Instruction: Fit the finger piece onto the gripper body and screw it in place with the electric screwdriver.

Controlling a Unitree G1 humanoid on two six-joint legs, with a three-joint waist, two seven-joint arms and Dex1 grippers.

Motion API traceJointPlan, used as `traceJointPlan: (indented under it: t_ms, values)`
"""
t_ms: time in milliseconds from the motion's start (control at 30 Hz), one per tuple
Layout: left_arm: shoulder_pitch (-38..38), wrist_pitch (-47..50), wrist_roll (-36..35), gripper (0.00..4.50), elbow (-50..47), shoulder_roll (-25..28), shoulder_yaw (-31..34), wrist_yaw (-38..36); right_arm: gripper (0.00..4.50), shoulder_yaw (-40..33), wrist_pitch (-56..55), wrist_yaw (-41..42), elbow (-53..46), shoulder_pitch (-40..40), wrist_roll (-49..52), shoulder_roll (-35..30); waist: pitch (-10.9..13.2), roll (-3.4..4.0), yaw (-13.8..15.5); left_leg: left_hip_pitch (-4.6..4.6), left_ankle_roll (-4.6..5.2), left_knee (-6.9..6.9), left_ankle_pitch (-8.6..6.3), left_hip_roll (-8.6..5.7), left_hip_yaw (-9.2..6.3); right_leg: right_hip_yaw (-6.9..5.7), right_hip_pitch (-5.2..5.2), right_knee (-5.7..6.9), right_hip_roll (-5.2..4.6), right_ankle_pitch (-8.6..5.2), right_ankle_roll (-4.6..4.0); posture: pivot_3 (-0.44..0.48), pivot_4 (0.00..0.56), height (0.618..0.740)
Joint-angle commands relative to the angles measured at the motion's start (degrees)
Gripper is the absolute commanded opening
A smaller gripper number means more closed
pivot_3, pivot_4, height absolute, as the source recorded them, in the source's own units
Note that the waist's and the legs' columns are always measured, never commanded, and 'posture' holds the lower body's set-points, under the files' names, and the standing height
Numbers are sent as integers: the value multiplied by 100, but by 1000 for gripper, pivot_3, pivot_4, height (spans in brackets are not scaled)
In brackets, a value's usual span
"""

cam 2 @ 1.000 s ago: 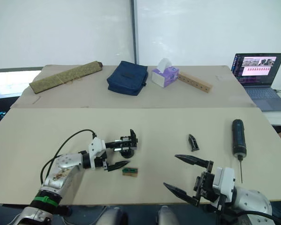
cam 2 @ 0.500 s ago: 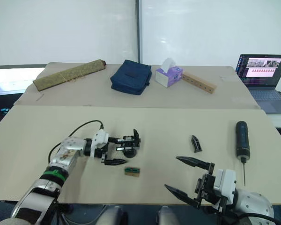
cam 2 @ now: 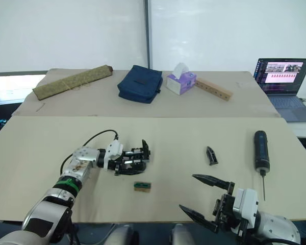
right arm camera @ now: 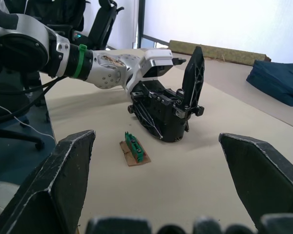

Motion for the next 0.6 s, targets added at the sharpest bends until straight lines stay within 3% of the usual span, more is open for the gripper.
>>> traceJointPlan:
  t_ms: [33,167,300,433,600]
  values:
    - [273,335,-476,2363,-1062,-10,514,620,4500,-156,-124,26,-219,30,66,-57,3,-4,-8,-1,0,0,0,1,-1,-1,-1,1,0,0,0,0,150,740]
    - [1233,1792,-152,2363,-3213,-307,678,2715,4500,-167,-180,151,-50,-104,38,-116,6,-10,15,-6,0,2,0,5,-15,0,-2,2,-9,2,3,0,150,740]
    - [2005,2912,116,2363,-4594,-620,433,3863,4500,-188,-93,252,-46,-130,181,-152,7,-12,68,-6,0,6,0,-5,-45,6,3,-1,-22,9,19,0,150,740]
    - [2395,3290,381,2363,-5145,-797,172,4425,4500,-161,-18,317,-80,-129,217,-188,8,-12,93,-6,0,6,0,-14,-46,4,2,-3,-21,8,19,0,150,740]
    - [2456,3347,483,2363,-5191,-729,-21,4537,4500,-170,48,334,-62,-203,274,-214,7,-11,72,-1,-1,5,0,-13,-38,4,3,-1,-15,9,16,0,150,740]
